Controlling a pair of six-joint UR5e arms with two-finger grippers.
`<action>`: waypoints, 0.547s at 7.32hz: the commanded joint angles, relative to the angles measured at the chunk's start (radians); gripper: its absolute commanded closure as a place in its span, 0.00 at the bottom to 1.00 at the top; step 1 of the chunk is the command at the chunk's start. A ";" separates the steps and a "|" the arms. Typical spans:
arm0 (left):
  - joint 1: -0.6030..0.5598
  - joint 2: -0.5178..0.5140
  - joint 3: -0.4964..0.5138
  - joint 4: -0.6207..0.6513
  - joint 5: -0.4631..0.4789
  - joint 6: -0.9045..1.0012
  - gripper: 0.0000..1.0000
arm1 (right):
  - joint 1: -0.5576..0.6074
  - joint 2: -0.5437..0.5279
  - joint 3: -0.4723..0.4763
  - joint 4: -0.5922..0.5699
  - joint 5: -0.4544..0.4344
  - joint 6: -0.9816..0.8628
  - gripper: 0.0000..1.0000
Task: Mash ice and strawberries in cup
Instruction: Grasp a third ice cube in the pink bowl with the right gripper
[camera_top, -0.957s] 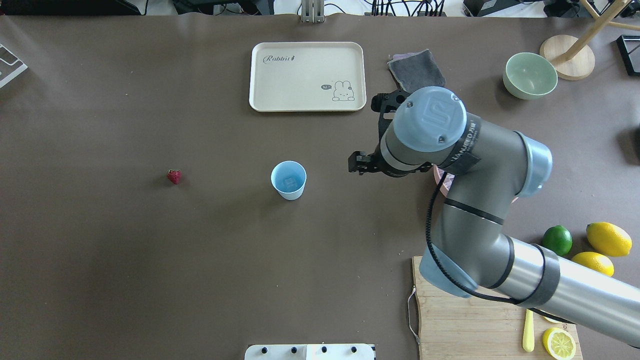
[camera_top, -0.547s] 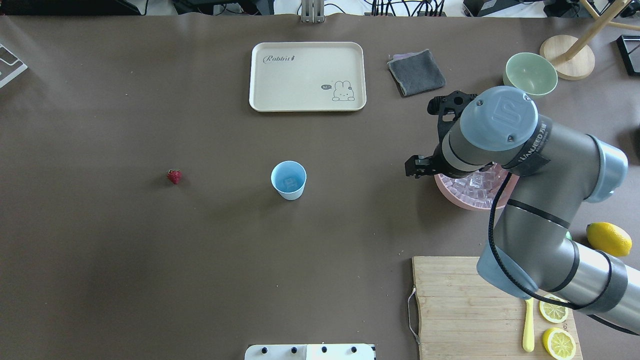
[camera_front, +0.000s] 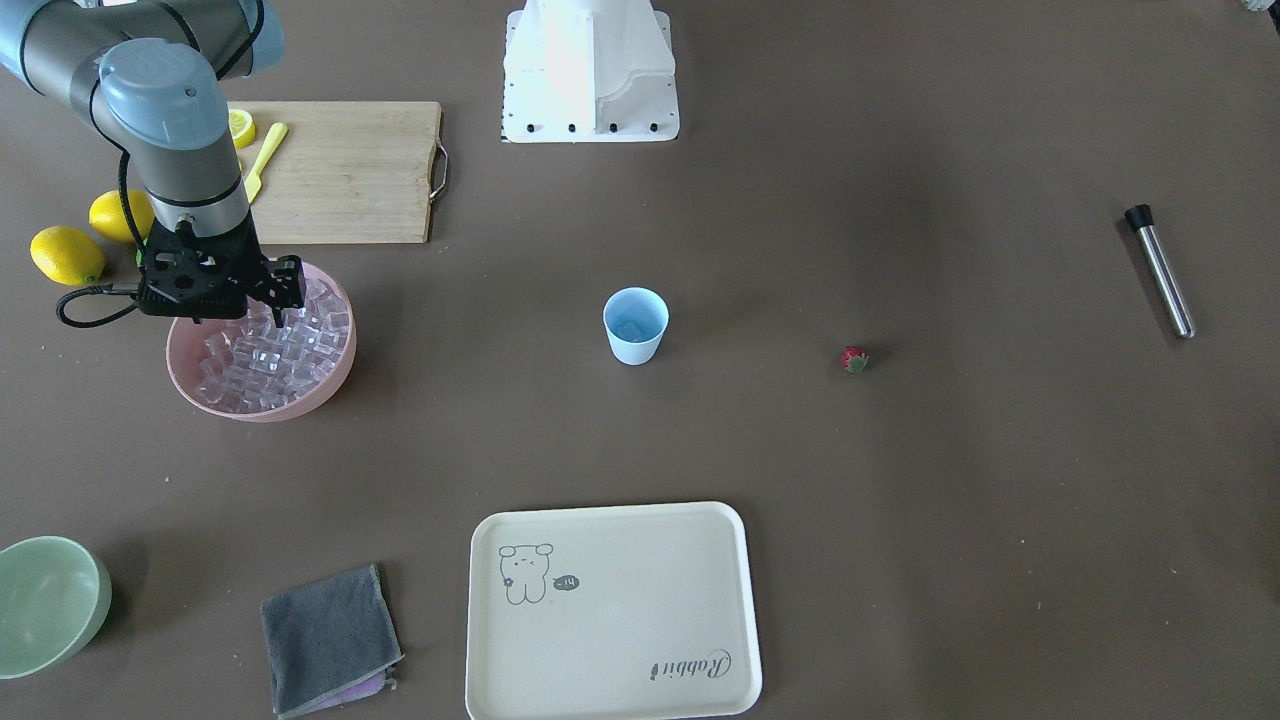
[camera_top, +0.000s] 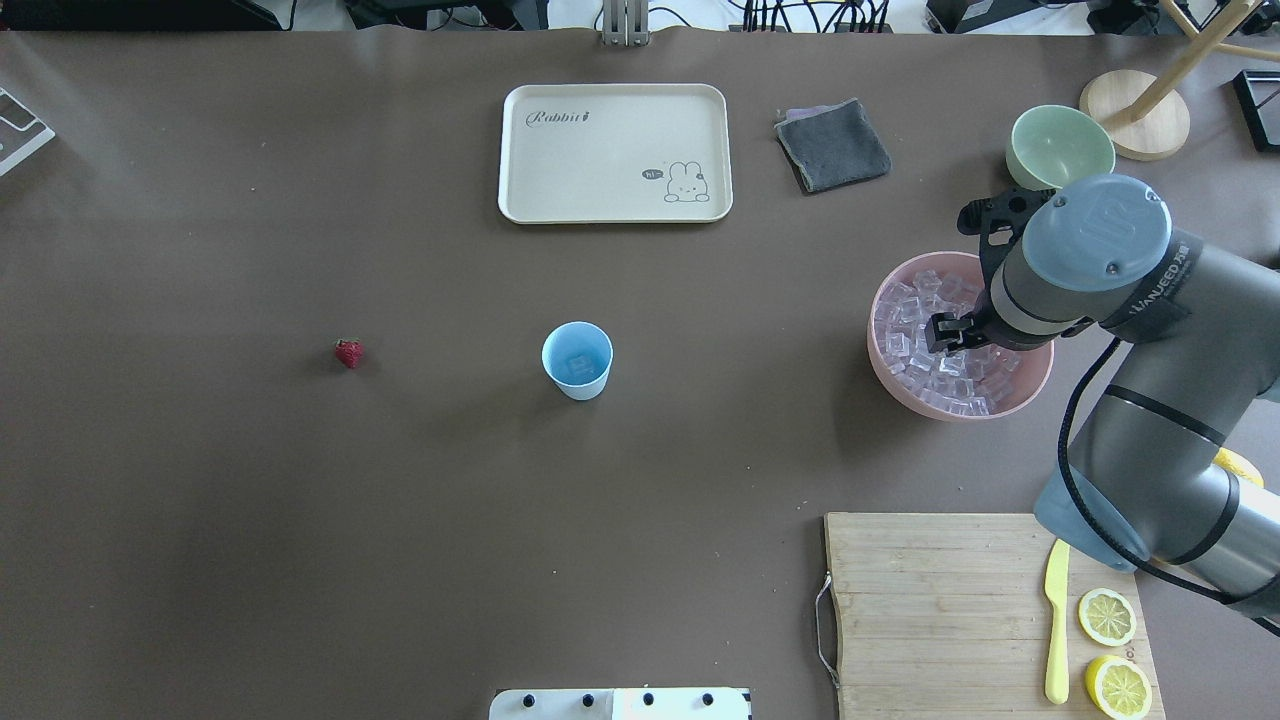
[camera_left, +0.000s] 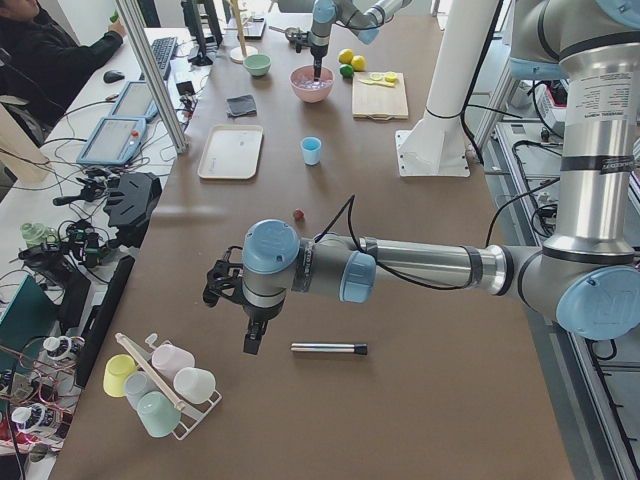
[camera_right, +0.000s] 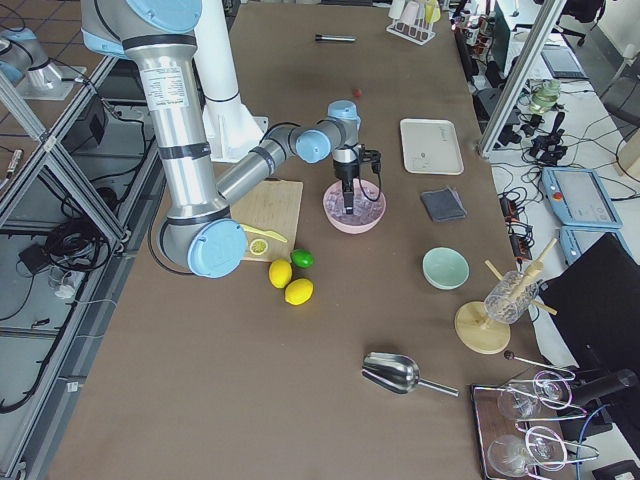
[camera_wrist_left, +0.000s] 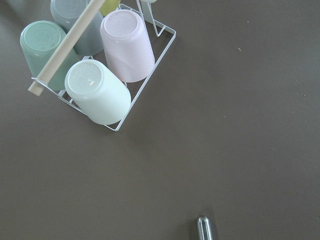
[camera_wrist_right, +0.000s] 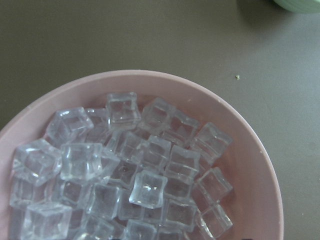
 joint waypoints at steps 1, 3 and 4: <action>0.000 0.000 -0.003 -0.002 0.000 0.000 0.01 | 0.001 0.004 -0.013 0.001 0.001 0.000 0.28; 0.000 0.000 -0.004 -0.002 0.000 0.000 0.01 | -0.007 0.010 -0.019 0.001 0.001 0.002 0.28; 0.000 0.000 -0.004 -0.002 0.000 0.000 0.01 | -0.027 0.015 -0.019 0.001 0.001 0.002 0.28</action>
